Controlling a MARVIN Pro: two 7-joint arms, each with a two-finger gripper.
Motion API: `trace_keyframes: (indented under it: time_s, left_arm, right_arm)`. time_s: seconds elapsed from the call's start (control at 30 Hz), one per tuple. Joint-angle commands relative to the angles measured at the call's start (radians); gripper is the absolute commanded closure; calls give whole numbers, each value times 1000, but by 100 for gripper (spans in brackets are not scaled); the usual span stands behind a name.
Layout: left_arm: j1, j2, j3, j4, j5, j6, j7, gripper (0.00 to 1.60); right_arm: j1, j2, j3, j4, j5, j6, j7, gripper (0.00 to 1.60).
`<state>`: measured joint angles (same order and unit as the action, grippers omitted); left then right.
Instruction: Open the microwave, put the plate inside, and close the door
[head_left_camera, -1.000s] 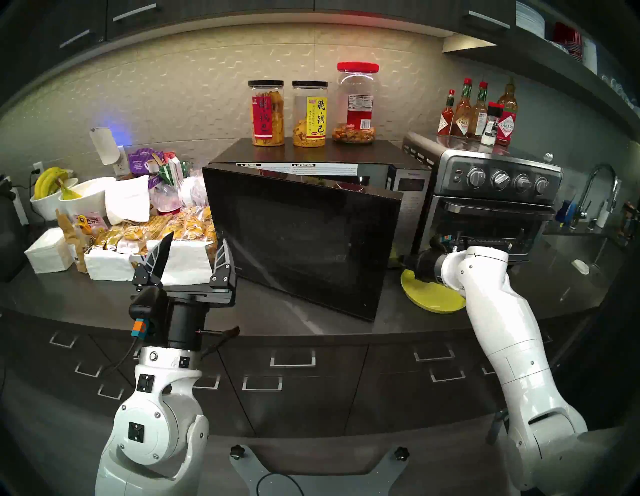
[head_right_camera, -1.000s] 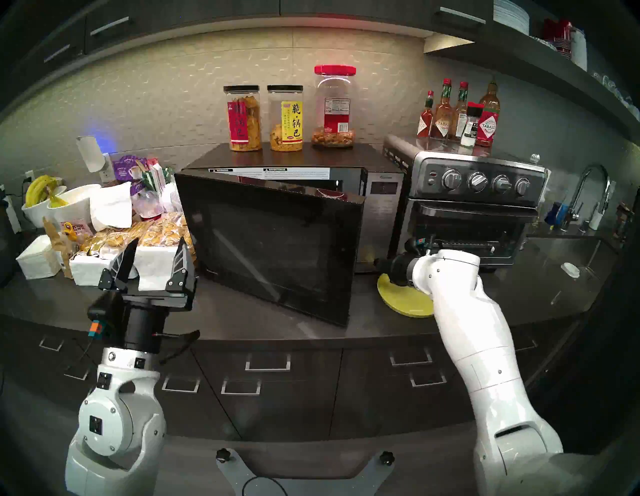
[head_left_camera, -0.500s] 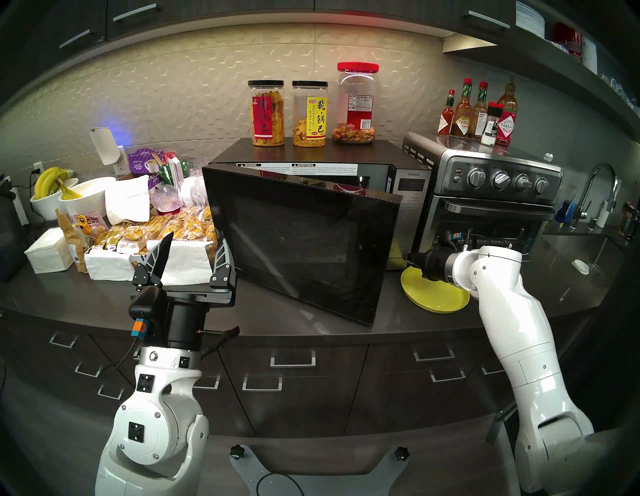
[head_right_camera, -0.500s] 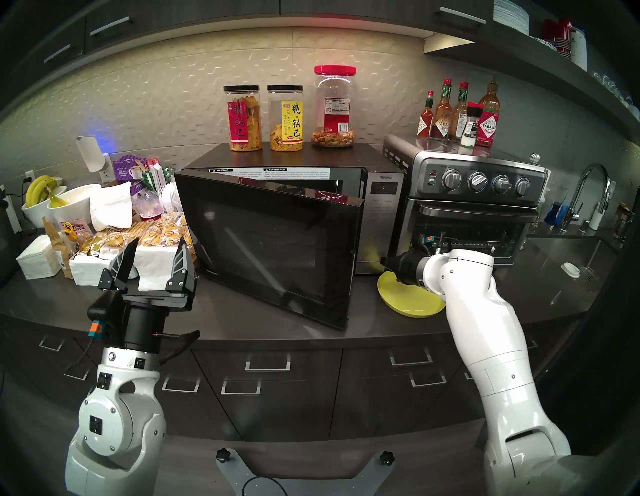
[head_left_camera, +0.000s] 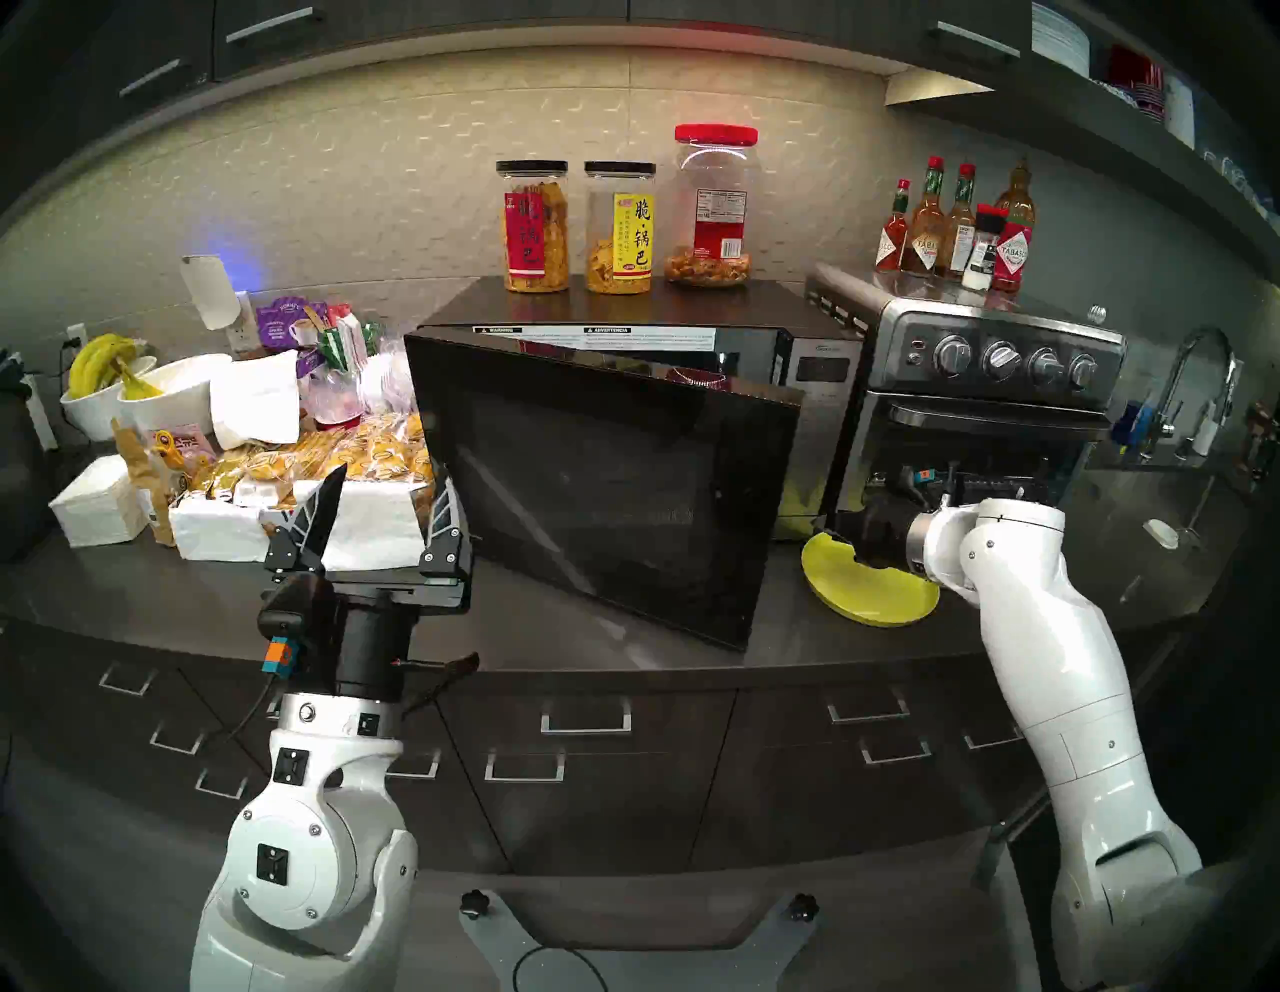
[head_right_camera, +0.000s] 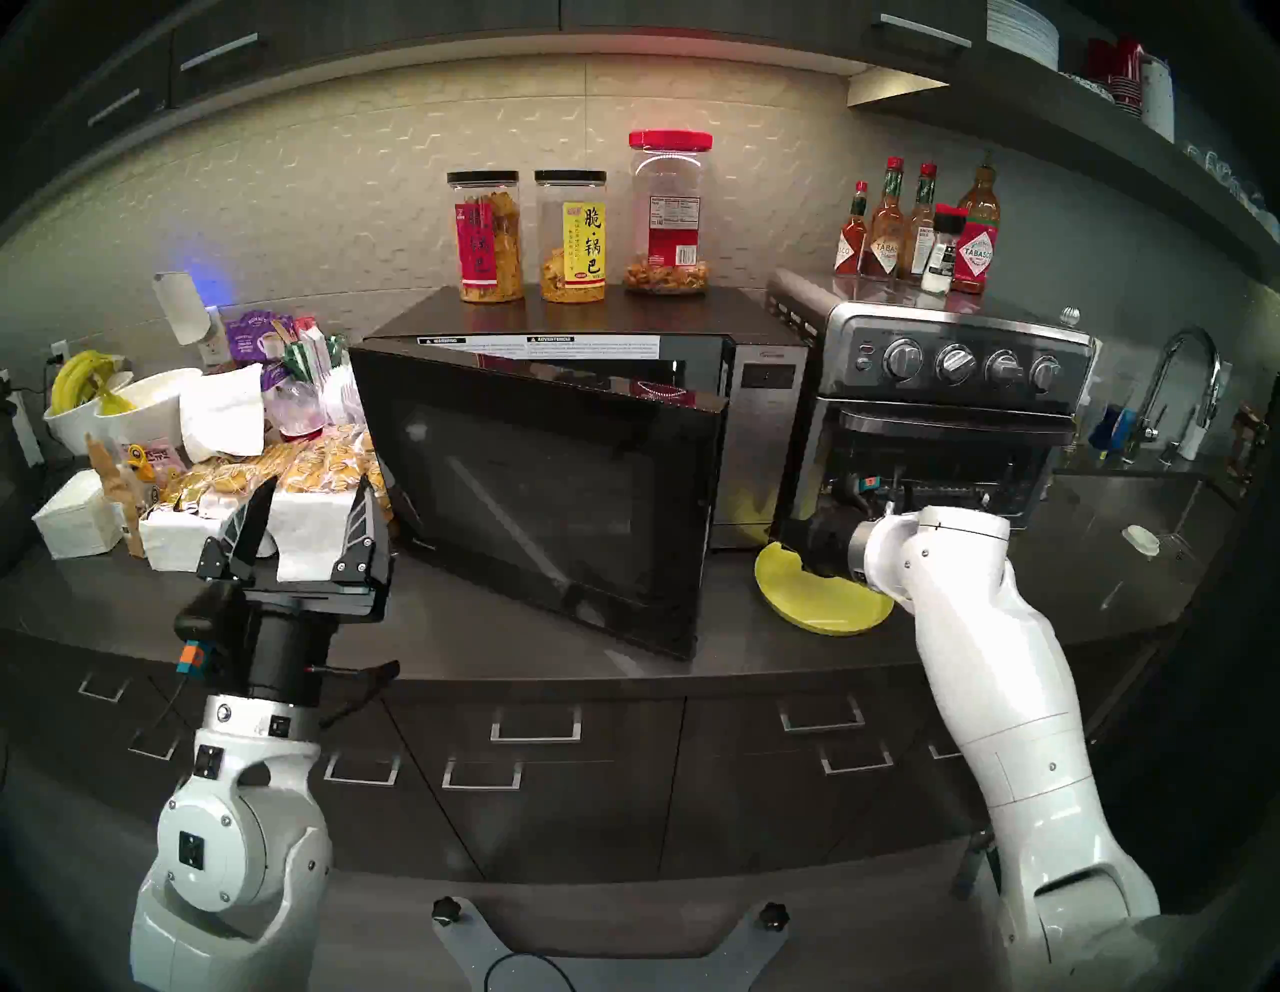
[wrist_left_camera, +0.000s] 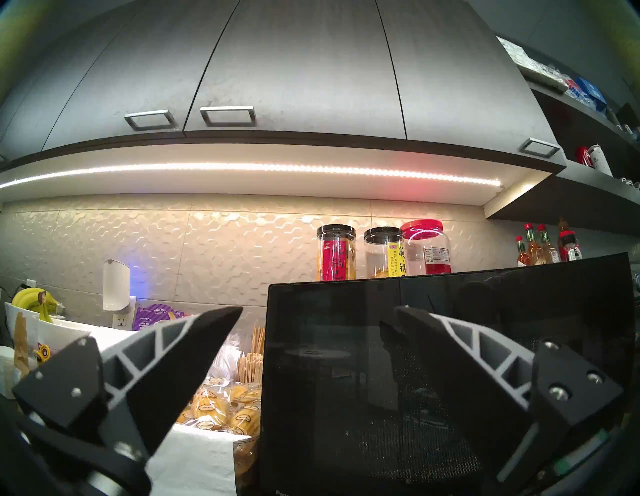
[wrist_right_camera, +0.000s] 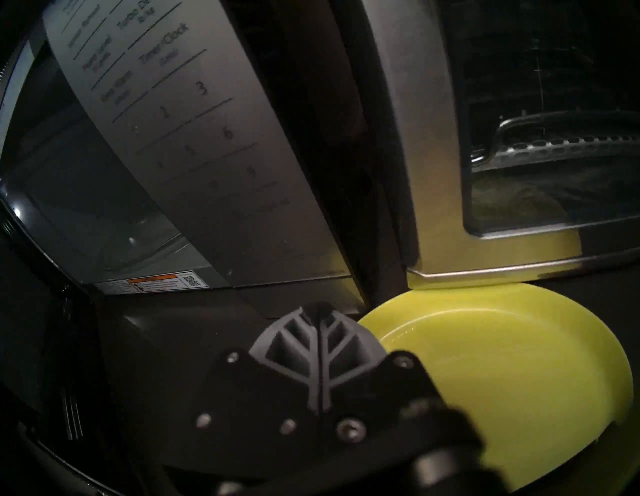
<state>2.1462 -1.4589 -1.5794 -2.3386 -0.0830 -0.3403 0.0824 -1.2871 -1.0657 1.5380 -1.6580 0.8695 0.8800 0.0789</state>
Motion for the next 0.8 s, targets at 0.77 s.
trace_keyframes:
  time_s: [0.77]
  left_arm:
    - [2,-2,-1,-20,2,-2,2,0]
  right_arm:
    - [-64,109,28,-18,-32,-174,255,160]
